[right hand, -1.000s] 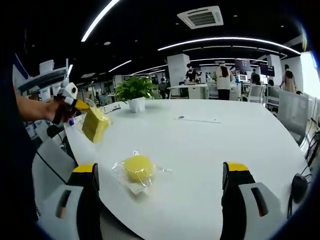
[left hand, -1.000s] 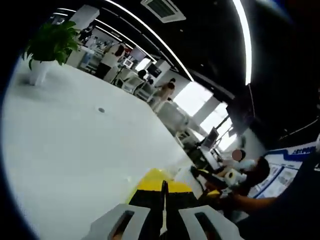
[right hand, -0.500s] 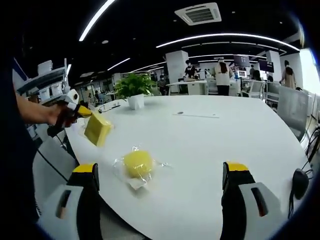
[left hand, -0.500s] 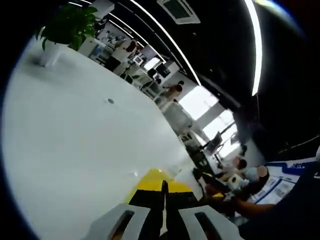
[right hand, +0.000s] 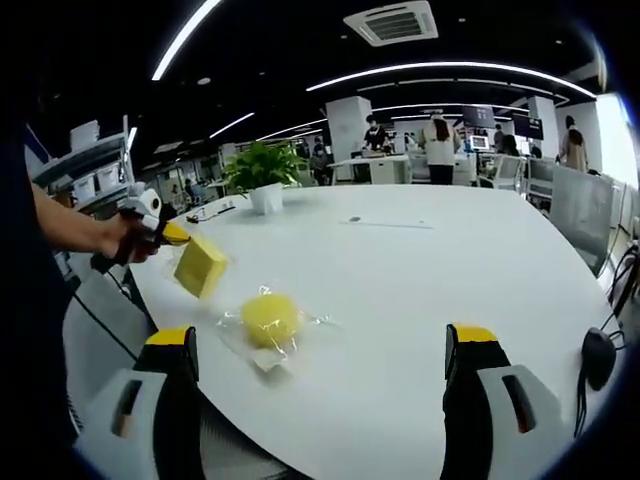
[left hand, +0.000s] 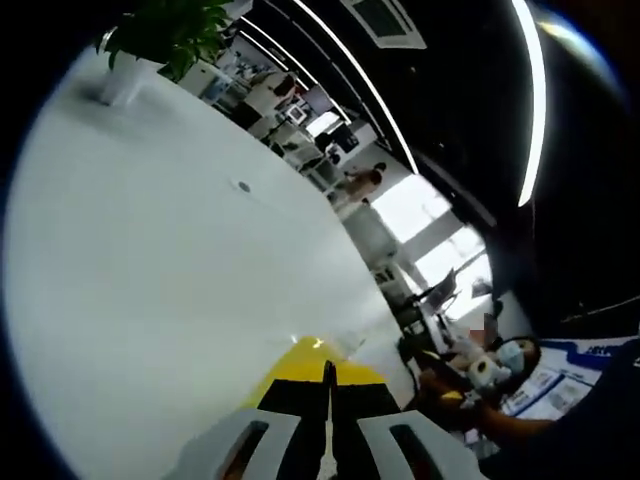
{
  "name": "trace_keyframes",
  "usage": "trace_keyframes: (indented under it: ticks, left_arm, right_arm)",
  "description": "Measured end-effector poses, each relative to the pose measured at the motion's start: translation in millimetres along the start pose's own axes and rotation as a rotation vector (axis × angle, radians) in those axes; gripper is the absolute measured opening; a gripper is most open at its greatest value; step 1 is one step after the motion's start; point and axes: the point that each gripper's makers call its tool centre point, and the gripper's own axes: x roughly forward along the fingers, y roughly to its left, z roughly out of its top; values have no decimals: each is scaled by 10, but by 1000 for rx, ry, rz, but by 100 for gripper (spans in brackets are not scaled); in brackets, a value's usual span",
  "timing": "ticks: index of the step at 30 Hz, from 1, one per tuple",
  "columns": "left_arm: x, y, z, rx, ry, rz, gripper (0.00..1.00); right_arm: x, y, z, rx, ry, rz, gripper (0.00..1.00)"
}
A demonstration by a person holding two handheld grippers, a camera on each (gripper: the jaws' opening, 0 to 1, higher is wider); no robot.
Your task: Compare the silicone blocks by pressing each to a similar depth, holding the contact briefly, and releasing to observe deformation and rebound differences across the visible hardness samples.
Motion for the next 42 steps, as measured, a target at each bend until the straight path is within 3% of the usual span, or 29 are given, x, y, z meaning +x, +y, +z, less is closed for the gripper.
trace_keyframes:
  ticks: [8, 17, 23, 33, 35, 42]
  left_arm:
    - [70, 113, 55, -19, -5, 16, 0]
    - [62, 355, 149, 164, -1, 113, 0]
    - [49, 432, 136, 234, 14, 134, 0]
    - [78, 608, 96, 336, 121, 193, 0]
    - [74, 659, 77, 405, 169, 212, 0]
    - [86, 817, 123, 436, 211, 260, 0]
  right_arm:
    - [8, 13, -23, 8, 5, -1, 96]
    - [-6, 10, -6, 6, 5, -2, 96]
    - [-17, -16, -39, 13, 10, -5, 96]
    - [6, 2, -51, 7, 19, -2, 96]
    - [12, 11, -48, 7, 22, -1, 96]
    - [52, 18, -72, 6, 32, 3, 96]
